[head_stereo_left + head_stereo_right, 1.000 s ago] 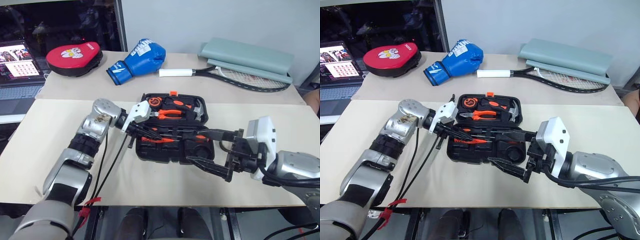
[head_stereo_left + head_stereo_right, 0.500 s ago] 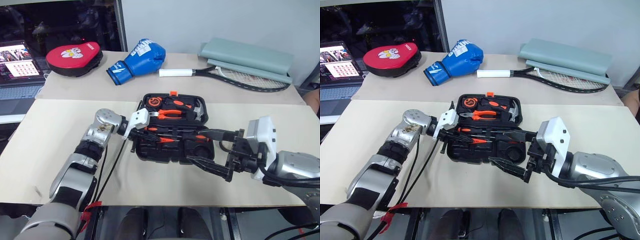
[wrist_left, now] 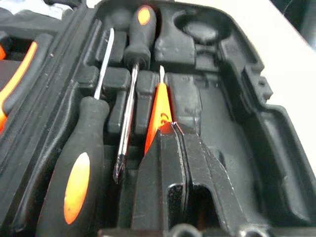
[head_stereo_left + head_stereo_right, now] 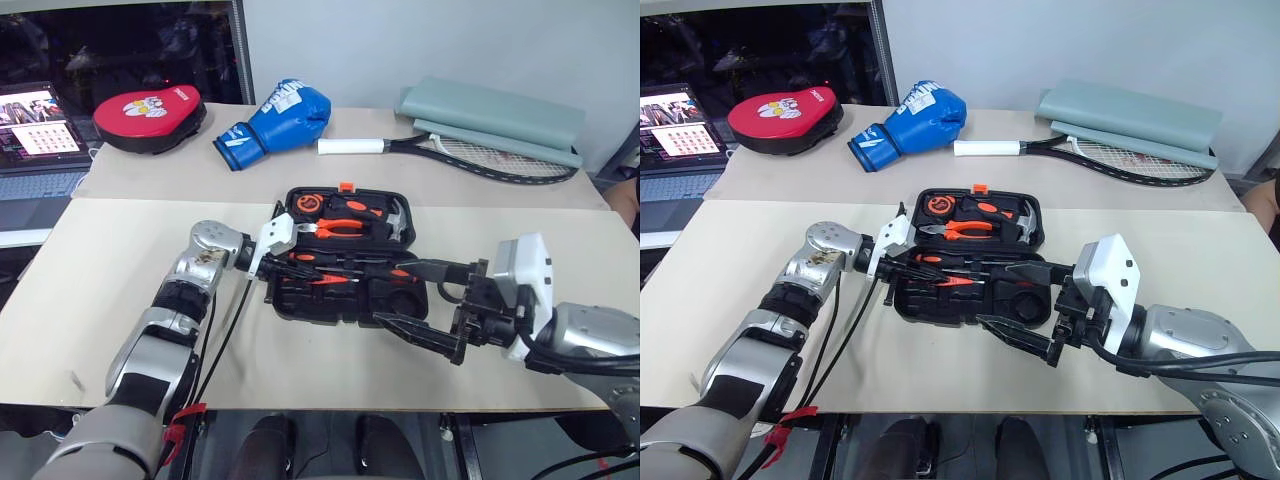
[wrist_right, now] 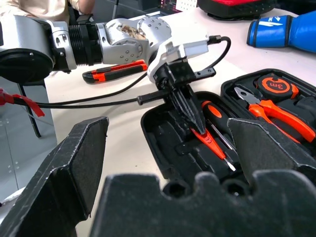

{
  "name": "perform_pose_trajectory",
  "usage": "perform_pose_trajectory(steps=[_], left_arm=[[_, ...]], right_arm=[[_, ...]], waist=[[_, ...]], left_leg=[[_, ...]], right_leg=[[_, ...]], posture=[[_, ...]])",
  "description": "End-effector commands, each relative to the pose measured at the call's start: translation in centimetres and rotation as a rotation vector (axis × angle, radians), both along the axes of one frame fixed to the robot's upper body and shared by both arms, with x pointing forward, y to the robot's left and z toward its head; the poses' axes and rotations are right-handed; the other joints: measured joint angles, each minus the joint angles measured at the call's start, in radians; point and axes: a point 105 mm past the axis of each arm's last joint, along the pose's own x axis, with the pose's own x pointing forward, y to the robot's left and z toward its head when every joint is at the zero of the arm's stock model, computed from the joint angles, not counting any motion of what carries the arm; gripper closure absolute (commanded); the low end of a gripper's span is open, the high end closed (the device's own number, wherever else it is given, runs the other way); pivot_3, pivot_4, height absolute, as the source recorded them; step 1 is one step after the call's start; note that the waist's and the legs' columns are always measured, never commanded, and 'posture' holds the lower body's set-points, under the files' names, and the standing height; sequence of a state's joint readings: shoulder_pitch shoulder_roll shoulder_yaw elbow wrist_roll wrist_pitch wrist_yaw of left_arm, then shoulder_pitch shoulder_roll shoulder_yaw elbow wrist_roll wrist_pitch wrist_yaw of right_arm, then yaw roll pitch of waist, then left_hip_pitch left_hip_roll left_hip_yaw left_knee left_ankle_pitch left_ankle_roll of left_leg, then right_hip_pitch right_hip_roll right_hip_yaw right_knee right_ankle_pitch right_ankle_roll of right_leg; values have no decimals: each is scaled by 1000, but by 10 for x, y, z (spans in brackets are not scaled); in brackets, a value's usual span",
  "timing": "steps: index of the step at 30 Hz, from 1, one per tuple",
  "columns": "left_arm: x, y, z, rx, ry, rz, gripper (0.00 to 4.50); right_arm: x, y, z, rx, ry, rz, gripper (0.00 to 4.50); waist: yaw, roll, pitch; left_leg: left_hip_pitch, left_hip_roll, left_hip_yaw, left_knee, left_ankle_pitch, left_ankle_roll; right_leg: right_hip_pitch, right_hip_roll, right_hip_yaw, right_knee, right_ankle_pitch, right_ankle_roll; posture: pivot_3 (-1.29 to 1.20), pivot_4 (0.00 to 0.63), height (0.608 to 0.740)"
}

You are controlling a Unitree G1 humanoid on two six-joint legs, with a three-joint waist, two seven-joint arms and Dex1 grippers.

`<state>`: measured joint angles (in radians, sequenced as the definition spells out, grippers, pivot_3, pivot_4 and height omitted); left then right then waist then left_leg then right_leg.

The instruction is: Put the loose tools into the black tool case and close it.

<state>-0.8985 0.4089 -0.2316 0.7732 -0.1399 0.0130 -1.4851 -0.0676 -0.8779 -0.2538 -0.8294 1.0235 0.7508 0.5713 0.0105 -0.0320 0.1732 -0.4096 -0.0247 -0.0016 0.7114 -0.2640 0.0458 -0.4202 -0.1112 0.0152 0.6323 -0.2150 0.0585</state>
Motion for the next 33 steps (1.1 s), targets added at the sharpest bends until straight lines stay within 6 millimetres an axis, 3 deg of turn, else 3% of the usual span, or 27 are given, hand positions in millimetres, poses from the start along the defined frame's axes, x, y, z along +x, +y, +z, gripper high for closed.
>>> perform_pose_trajectory(steps=[1, 16, 22, 25, 28, 29, 30, 33], left_arm=[[1, -3, 6, 8, -56, -24, 4459], [4, -1, -23, 98, -116, -5, 4459], [3, 3, -23, 87, -121, -1, 4459], [5, 10, -12, 54, -132, 28, 4459], [6, 24, 3, 44, -111, 64, 3770], [5, 28, 9, 46, -107, 73, 3190], [4, 33, 16, 48, -100, 86, 3029], [-2, 48, 41, 25, -76, 128, 1976]], right_arm=[[-1, -2, 7, -1, -32, -4, 0], [-2, -1, 10, 13, -31, 5, 0], [0, -2, 10, 13, -31, 4, 0], [4, -3, 9, 4, -34, 5, 0], [8, -4, 10, -17, -45, 23, 0], [9, -4, 11, -21, -48, 31, 0], [11, -4, 12, -25, -52, 39, 0], [14, -5, 14, -43, -60, 65, 0]], waist=[[0, 0, 0], [-2, 0, -1], [-2, 0, -1], [-4, 0, -1], [-17, 0, -1], [-19, 0, -1], [-22, 0, -1], [-25, 0, -1]], left_leg=[[0, 0, 0, 0, 0, 0], [2, 1, 0, 0, 0, 0], [3, 1, 0, 0, 0, 0], [3, 2, 1, 0, 0, 0], [3, 2, 1, 0, 0, 0], [2, 3, 1, 0, 0, 0], [2, 3, 1, 0, 0, 0], [1, 4, 1, 0, 0, 0]], right_leg=[[0, 0, 0, 0, 0, 0], [1, 0, 0, 0, 0, -1], [2, 1, 0, 0, 1, -1], [2, 1, 0, 0, 1, -1], [2, 1, 1, 0, 1, -2], [1, 2, 1, 0, 1, -2], [1, 3, 1, 0, 1, -2], [-1, 3, 1, 0, 1, -2]], posture=[[0, 150, 737], [0, 150, 737], [0, 150, 737], [0, 150, 737], [0, 150, 737], [0, 150, 737], [0, 150, 737], [0, 150, 737]])
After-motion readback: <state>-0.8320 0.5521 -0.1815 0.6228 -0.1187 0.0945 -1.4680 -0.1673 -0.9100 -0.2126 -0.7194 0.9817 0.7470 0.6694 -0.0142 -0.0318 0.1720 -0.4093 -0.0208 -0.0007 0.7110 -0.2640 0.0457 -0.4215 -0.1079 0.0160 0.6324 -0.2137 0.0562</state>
